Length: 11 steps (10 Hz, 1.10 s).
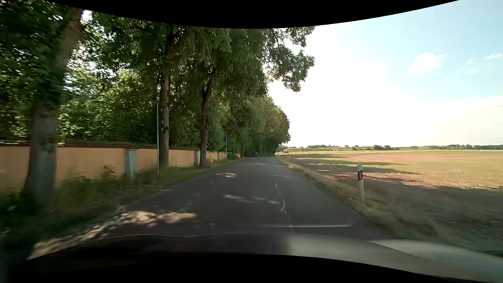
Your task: Follow the waypoints while adhering to traffic rules and regulations
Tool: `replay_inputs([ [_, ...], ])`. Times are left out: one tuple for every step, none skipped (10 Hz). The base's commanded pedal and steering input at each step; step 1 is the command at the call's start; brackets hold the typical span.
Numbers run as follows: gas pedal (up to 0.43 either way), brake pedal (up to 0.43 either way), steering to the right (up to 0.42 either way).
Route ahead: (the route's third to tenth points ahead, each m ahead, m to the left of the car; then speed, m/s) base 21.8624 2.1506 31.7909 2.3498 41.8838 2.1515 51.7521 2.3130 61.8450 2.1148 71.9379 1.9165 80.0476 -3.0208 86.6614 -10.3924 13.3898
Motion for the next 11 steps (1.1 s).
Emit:
replay_inputs([
  [0.000,0.006,0.003],
  [0.000,0.006,0.001],
  [0.000,0.006,0.001],
  [0.000,0.006,0.001],
  [0.000,0.006,0.000],
  [0.000,0.006,0.000],
  [0.000,0.006,-0.001],
  [0.000,0.006,-0.001],
  [0.000,0.006,-0.001],
  [0.000,0.006,-0.001],
  [0.000,0.006,-0.003],
])
